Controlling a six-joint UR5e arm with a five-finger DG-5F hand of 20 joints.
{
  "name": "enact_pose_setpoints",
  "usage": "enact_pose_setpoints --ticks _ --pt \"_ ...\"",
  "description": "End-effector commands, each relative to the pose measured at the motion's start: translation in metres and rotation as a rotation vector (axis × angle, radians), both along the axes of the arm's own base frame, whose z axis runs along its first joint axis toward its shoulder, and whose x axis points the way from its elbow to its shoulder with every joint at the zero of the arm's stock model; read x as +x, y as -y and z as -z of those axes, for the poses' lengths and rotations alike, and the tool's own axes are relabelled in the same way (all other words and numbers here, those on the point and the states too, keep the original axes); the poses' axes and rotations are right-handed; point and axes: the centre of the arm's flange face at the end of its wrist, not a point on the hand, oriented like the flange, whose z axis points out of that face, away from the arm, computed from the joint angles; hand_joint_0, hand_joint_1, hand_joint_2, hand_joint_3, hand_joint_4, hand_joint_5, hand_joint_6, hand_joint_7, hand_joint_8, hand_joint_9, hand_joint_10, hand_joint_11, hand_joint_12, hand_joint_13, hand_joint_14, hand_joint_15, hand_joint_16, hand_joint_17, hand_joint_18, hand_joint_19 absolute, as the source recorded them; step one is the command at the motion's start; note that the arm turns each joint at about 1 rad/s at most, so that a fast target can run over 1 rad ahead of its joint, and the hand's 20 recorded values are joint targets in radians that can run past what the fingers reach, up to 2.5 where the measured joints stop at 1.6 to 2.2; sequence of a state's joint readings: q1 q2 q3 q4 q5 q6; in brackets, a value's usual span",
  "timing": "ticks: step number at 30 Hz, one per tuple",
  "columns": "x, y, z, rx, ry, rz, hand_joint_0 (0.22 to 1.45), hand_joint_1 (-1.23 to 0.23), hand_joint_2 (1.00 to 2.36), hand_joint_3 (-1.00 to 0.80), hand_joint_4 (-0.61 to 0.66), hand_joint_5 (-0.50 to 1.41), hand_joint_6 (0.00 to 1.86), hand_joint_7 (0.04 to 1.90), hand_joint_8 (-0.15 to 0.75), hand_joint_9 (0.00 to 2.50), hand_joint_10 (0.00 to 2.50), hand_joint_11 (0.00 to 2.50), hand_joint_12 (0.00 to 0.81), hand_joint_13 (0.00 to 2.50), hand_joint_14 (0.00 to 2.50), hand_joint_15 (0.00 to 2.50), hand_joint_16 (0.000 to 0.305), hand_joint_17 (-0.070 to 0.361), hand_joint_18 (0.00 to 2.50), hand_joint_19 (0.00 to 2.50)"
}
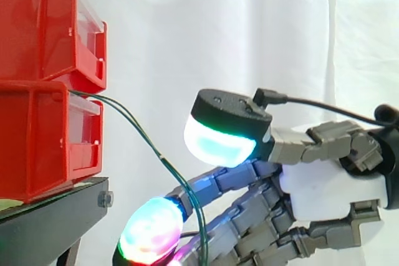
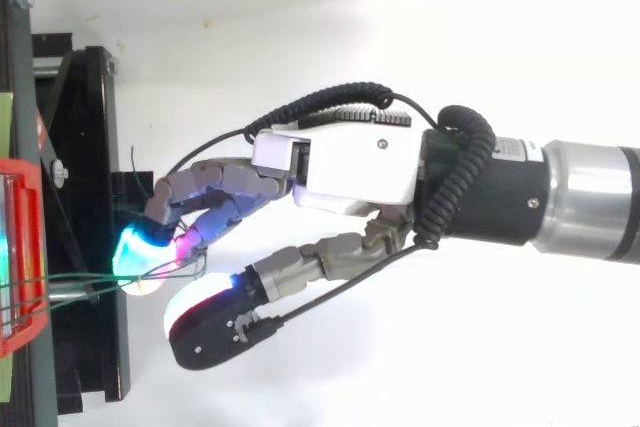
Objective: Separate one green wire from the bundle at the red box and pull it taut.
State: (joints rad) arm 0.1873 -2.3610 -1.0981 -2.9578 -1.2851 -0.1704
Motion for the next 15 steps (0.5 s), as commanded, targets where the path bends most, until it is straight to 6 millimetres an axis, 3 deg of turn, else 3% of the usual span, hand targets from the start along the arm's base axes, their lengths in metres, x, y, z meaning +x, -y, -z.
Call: enact_pose_setpoints --ticks 1,2,6,15 --pt "-0.001 -0.001 -0.002 -0.004 -0.008 -0.002 0.54 -0.57 1.00 -0.46 0.32 -0.12 0.50 0.94 0.263 0.73 0.01 0.18 0.331 0.45 0.00 0.03 0.050 0.112 0.23 0.05" --pt "-0.002 -0.003 -0.011 -0.002 0.003 -0.004 0.54 -0.59 1.00 -0.46 0.32 -0.11 0.50 0.95 0.265 0.73 0.01 0.19 0.330 0.46 0.00 0.03 0.049 0.111 0.24 0.06" --pt "-0.002 -0.010 -0.016 0.004 0.013 -0.011 0.55 -0.59 1.00 -0.45 0.31 -0.11 0.50 0.99 0.268 0.75 0.01 0.20 0.327 0.48 0.00 0.04 0.049 0.110 0.27 0.07" --pt "0.006 -0.003 -0.037 0.012 0.049 0.002 0.56 -0.61 1.01 -0.43 0.28 -0.10 0.50 1.07 0.265 0.77 0.01 0.23 0.327 0.50 0.00 0.06 0.049 0.110 0.33 0.10"
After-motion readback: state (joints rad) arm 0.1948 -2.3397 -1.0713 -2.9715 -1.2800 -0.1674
